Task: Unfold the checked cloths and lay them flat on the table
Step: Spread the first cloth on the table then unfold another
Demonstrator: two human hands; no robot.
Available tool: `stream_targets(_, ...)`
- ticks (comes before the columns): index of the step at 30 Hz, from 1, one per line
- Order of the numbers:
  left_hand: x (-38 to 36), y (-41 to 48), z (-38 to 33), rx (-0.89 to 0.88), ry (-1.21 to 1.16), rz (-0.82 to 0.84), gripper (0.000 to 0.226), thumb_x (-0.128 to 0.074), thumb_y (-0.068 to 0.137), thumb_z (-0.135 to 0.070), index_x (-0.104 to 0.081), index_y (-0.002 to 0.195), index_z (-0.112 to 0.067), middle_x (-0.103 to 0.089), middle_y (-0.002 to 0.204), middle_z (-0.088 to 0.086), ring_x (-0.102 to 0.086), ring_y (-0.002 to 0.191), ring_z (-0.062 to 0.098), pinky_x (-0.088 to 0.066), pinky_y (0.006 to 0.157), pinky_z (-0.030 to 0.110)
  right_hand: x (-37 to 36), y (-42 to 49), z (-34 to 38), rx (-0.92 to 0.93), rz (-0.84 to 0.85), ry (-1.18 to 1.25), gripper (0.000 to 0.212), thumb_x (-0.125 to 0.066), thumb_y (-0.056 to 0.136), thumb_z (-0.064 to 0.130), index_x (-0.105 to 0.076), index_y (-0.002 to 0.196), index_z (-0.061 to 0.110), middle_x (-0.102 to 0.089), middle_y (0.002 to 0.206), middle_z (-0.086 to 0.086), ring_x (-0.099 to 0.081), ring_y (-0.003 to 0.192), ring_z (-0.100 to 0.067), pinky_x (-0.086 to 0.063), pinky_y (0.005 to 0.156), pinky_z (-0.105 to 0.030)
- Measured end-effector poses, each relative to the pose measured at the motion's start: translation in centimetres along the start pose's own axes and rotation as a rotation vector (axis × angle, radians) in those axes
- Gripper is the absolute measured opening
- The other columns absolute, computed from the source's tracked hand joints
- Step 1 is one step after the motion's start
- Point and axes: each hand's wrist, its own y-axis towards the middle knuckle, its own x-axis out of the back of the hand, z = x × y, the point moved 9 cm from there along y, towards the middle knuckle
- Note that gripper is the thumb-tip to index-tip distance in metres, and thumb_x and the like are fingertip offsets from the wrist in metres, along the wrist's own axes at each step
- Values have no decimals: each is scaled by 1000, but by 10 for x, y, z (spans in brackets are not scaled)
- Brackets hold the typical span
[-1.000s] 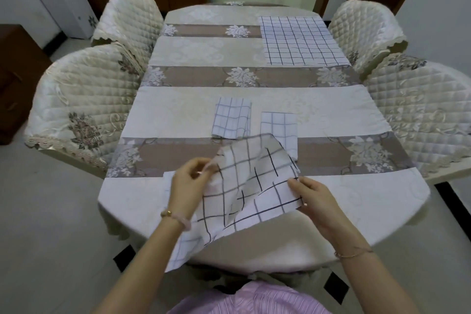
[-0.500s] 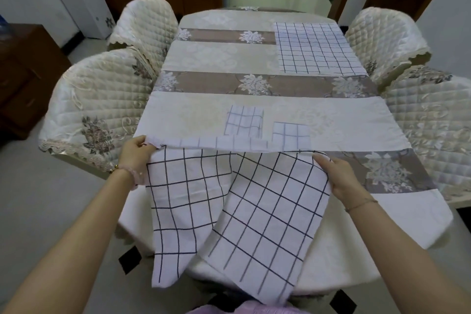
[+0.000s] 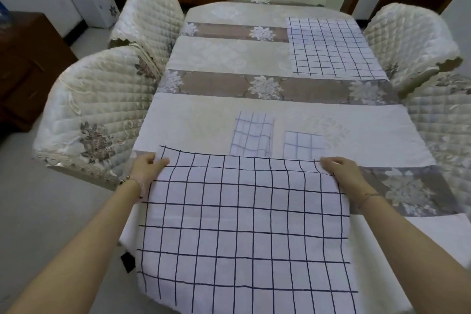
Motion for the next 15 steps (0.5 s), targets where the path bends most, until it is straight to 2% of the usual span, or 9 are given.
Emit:
stream_targets(2, -2, -4, 7, 3, -35, 13, 18, -57, 93, -18, -63, 95, -1, -58, 81, 5, -51, 86, 17, -46, 62, 11, 4, 1, -13, -29, -41, 26, 39, -61, 88, 29, -60, 116, 2, -64, 106, -11, -61, 91, -21, -49, 71, -17)
stream_targets(3, -2, -7, 10, 5, -64, 22, 16, -56, 94, -17, -62, 99, -3, -59, 81, 3, -53, 87, 15, -47, 58, 6, 8, 2, -22, -47, -51, 40, 44, -62, 88, 32, -57, 121, 3, -63, 115, -12, -61, 100, -24, -48, 80, -26)
stream_targets(4, 0, -11, 14, 2, -88, 29, 14, -54, 95, -16, -61, 100, -4, -59, 81, 0, -54, 86, 13, -46, 56, 4, 11, -2, -29, -65, -49, 50, 47, -62, 87, 34, -56, 124, 5, -62, 119, -13, -60, 104, -26, -47, 81, -30)
stream_targets(5, 4, -14, 22, 9, -92, 31, 13, -54, 95, -15, -60, 101, -5, -59, 84, -1, -54, 86, 12, -46, 62, 7, 15, -5, -39, -77, -44, 70, 46, -62, 87, 34, -56, 124, 7, -63, 118, -13, -61, 102, -27, -49, 77, -32)
stream_targets(7, 11, -21, 43, 54, -105, 38, 18, -55, 94, -19, -60, 107, -7, -61, 97, 7, -55, 94, 17, -46, 80, 23, 19, -22, -58, -109, -15, 105, 41, -63, 87, 33, -57, 121, 10, -65, 110, -13, -63, 92, -27, -52, 71, -34)
stream_targets(8, 15, -27, 55, 94, -132, 46, 23, -57, 93, -21, -60, 111, -6, -61, 105, 10, -56, 97, 22, -46, 84, 30, 20, -34, -65, -122, 0, 94, 39, -63, 86, 33, -58, 118, 12, -67, 106, -11, -63, 89, -27, -53, 74, -36)
stream_targets(10, 18, -41, 74, 154, -189, 70, 27, -58, 92, -18, -58, 115, -4, -61, 110, 15, -59, 91, 24, -48, 77, 31, 19, -58, -78, -124, 41, 43, 27, -64, 86, 32, -62, 107, 15, -68, 99, -8, -63, 85, -23, -51, 80, -39)
stream_targets(12, 18, -59, 90, 173, -211, 67, 22, -59, 91, -13, -56, 113, -7, -62, 102, 12, -58, 79, 17, -46, 66, 26, 17, -77, -86, -107, 75, 11, 17, -63, 87, 29, -68, 93, 14, -71, 93, -10, -65, 82, -23, -49, 78, -38)
stream_targets(15, 14, -89, 97, 133, -197, 44, 22, -61, 90, -10, -56, 111, -9, -63, 88, 2, -57, 74, 13, -42, 58, 23, 15, -94, -91, -87, 78, 23, 18, -65, 85, 24, -70, 87, 7, -73, 87, -17, -69, 83, -33, -53, 72, -38)
